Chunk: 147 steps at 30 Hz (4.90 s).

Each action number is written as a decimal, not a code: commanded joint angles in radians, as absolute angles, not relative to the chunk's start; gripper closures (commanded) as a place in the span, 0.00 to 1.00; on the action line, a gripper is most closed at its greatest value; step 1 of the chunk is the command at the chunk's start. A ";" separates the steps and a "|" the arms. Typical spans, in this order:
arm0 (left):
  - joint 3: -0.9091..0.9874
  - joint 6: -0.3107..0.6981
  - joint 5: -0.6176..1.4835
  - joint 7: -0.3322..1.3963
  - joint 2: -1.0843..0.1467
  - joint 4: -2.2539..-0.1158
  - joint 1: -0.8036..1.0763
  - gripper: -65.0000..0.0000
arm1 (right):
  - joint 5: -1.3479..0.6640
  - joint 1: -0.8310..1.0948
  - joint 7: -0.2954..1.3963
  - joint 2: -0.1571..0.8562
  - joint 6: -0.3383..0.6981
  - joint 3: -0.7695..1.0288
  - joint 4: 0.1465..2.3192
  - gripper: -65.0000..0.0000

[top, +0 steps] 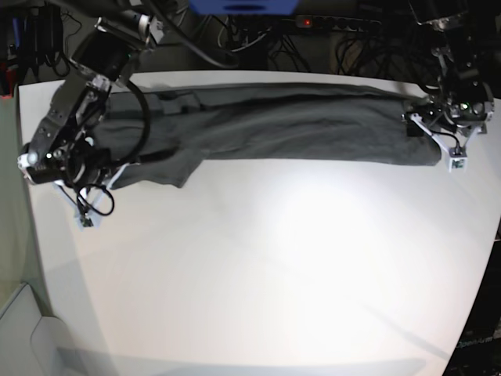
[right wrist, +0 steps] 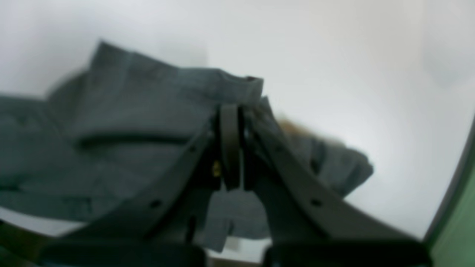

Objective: Layout the t-shirt on the table in an organized manner, then fold the t-shirt properly
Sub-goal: 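Move the right gripper to the strip end and grasp it, then lift the strip end with the left gripper and carry it toward the right gripper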

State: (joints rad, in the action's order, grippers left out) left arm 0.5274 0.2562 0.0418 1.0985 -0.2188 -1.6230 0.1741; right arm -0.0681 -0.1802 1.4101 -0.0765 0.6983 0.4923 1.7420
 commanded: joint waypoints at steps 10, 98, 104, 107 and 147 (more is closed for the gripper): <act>0.530 0.255 0.033 1.084 -0.232 -1.632 0.148 0.13 | -0.231 -0.035 1.396 -0.028 0.698 0.498 1.888 1.00; 0.452 0.254 0.170 1.063 -0.208 -1.784 0.094 1.00 | -0.228 0.038 1.396 0.064 0.698 0.573 1.684 0.54; 0.268 0.246 0.162 1.164 -0.176 -1.913 0.090 1.00 | -0.228 0.031 1.396 0.061 0.698 0.564 1.684 0.54; 0.225 0.246 0.162 1.219 -0.119 -1.922 0.087 1.00 | -0.228 0.030 1.396 0.062 0.698 0.545 1.684 0.54; -0.116 0.071 0.171 1.142 0.157 -1.753 0.071 1.00 | -0.228 0.025 1.396 0.059 0.698 0.510 1.684 0.54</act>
